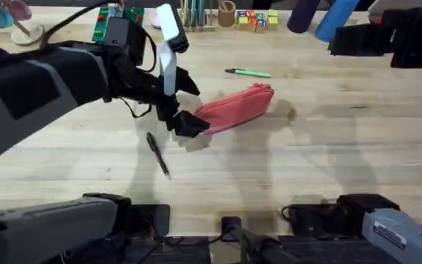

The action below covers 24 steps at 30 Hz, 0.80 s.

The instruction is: Unzip the bag, pick up the pens from the table one at a time and place them inside, then zip the bag closed.

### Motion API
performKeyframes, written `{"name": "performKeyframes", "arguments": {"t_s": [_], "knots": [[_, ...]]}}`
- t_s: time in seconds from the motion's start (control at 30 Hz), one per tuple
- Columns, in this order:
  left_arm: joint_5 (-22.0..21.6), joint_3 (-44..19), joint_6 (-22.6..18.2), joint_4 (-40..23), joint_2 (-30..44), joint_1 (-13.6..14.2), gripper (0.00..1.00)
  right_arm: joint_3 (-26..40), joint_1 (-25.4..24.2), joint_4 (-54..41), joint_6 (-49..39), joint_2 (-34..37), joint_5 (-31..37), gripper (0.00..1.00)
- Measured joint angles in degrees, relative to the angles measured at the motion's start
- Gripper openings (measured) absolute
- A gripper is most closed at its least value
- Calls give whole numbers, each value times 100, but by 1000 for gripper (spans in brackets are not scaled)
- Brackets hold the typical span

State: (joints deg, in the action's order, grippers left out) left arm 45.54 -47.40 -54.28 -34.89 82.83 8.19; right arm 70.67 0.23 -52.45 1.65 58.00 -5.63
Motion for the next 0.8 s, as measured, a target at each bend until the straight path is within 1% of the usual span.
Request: {"name": "performKeyframes", "arguments": {"t_s": [0.13, 0.33, 0.43, 0.5, 0.57, 0.8], "knots": [[15, 0, -2, 54, 168, 36, 995, 0, 0, 0, 0, 0, -2, 996], [35, 2, 0, 175, 251, 197, 996, 0, 0, 0, 0, 0, -2, 996], [39, 2, 2, 188, 251, 212, 941, 0, 0, 0, 0, 0, 0, 996], [39, 2, 0, 193, 251, 212, 877, 0, 0, 0, 0, 0, -1, 996], [40, 2, 0, 196, 251, 213, 778, 0, 0, 0, 0, 0, 0, 995], [56, 2, -13, 210, 251, 213, 341, 0, 0, 0, 0, 0, -1, 996]]}}
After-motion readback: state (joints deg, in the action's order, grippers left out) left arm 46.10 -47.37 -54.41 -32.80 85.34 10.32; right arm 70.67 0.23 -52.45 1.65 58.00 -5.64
